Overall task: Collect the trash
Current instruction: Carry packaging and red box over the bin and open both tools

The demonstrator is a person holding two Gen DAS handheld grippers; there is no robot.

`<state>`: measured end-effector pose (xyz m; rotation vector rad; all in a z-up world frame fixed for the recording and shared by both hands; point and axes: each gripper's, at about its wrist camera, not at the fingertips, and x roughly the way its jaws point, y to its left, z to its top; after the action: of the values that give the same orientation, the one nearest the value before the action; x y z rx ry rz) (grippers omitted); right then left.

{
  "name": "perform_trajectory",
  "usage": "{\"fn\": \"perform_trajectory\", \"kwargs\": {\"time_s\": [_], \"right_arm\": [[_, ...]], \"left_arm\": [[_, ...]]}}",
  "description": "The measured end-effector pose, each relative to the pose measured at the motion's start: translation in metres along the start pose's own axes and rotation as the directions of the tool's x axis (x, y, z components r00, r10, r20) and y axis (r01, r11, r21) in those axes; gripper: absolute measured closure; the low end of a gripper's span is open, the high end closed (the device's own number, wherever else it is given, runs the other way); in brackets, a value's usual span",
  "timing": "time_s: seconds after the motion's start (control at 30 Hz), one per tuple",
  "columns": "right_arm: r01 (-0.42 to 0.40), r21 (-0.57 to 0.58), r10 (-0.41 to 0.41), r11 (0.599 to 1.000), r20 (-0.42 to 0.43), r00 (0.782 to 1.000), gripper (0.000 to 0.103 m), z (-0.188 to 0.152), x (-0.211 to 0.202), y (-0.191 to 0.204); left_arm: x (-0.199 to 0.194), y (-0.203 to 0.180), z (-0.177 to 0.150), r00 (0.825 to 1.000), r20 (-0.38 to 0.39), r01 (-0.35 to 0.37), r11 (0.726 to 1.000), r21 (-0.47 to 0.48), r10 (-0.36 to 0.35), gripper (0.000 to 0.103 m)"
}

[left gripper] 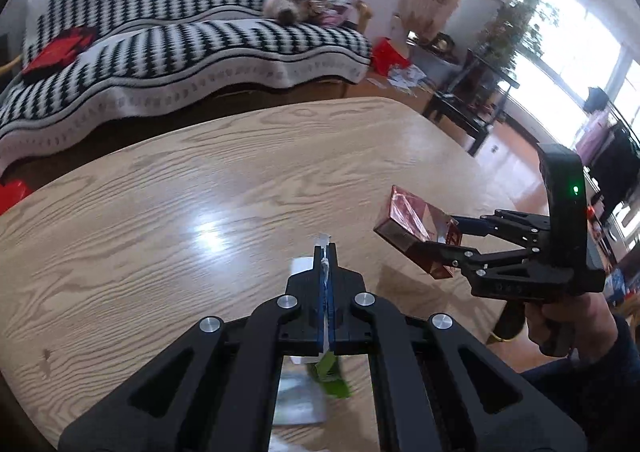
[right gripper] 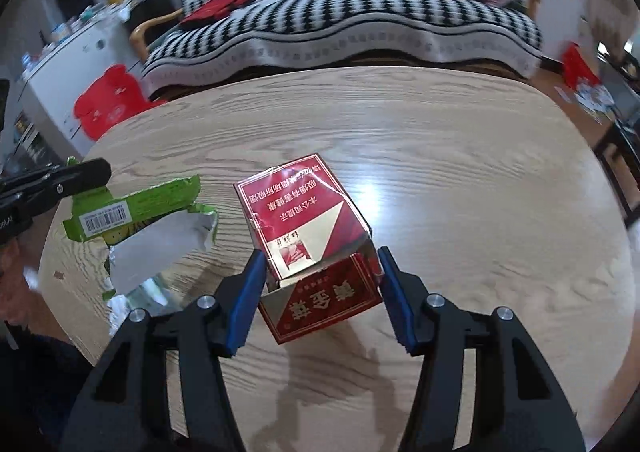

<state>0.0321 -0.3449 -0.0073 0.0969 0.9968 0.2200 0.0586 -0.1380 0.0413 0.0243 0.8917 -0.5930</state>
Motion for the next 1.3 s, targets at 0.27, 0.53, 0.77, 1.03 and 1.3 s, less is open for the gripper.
{"fn": "perform_trajectory", "kwargs": {"time_s": [0.27,0.53,0.77,1.03,1.3], "right_arm": [[0.107,0.17,-0.115,0.98,0.036,0.993,0.047,-0.052,-0.062,-0.097],[0.211,0.409,-0.242,0.888,0.024,0.97,0.047,-0.142,-0.126,-0.211],[0.292,0.583,-0.329,0.758,-0.044,0.943,0.047,-0.218,-0.161,-0.295],[0.372,0.645,-0.352,0.668,-0.167,0.921,0.047,-0.267,-0.158,-0.344],[0.395,0.643,-0.339,0.657,-0.216,0.916,0.047,-0.275,-0.144,-0.353]], "left_arm": [[0.037,-0.107,0.011,0.992,-0.029,0.125,0.983,0.131,-0.123,0.103],[0.087,-0.227,-0.001,0.957,-0.121,0.285,0.927,0.244,-0.262,0.103],[0.128,-0.327,-0.028,0.911,-0.221,0.405,0.855,0.323,-0.348,0.103],[0.196,-0.395,-0.061,0.871,-0.33,0.468,0.818,0.336,-0.363,0.103],[0.256,-0.416,-0.075,0.859,-0.412,0.449,0.833,0.323,-0.304,0.103]]}}
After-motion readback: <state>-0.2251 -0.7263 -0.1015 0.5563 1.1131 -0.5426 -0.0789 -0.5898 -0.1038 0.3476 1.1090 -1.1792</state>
